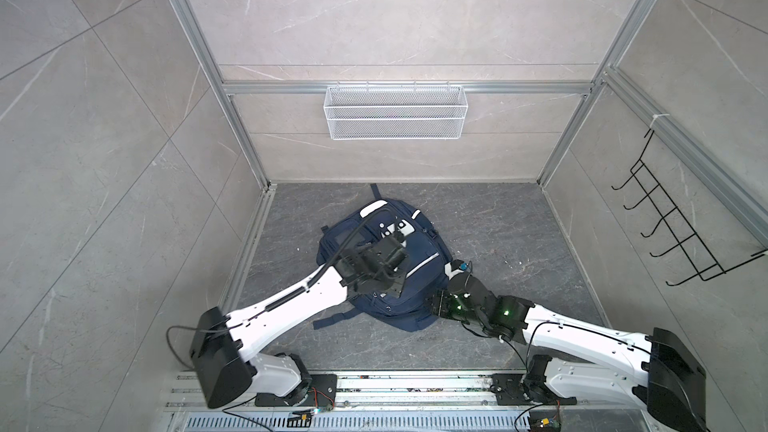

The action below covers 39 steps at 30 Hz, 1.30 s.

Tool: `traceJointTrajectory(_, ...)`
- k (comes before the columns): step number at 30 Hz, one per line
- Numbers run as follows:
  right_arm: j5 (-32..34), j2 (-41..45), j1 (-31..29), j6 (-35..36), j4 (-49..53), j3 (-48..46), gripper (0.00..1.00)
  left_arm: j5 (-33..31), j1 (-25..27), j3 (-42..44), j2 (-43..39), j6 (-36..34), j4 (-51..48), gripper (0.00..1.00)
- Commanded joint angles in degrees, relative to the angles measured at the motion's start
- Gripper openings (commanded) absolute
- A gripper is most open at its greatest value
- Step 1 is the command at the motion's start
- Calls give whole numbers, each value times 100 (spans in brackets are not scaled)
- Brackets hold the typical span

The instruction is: Pack the student bag

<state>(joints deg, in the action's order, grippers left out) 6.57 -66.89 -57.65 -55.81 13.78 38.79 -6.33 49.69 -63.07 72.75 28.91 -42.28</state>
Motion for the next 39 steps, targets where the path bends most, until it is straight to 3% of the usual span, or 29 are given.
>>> traceJointTrajectory(1, 795, -652, -537, 250, 505, 773, 51, 315, -624, 642, -619, 507, 531, 30)
traceJointTrajectory(9, 945, -2651, -1331, 110, 528, 2484, 49, 940, -1784, 1490, -930, 910, 1155, 31)
traceJointTrajectory(14, 519, -3193, -1359, -213, -68, 2581, 48, 1750, -2419, 1806, -761, 1065, 1903, 35)
traceJointTrajectory(19, 492, -3315, -1275, -322, 53, 2450, 48, 2150, -2456, 1680, -218, 926, 2255, 48)
traceJointTrajectory(24, 310, -2784, -788, -503, -262, 1574, 48, 2623, -2454, 1623, 318, 940, 2631, 48)
traceJointTrajectory(28, 344, -2302, -408, -400, -20, 1203, 49, 2761, -2448, 1593, 558, 1010, 2779, 43)
traceJointTrajectory(34, 290, -1993, -386, -69, 208, 1272, 48, 3005, -2162, 1392, 777, 1246, 3086, 18)
traceJointTrajectory(39, 479, -2078, -770, -56, 364, 1561, 47, 2934, -1806, 1114, 922, 1480, 3179, 16)
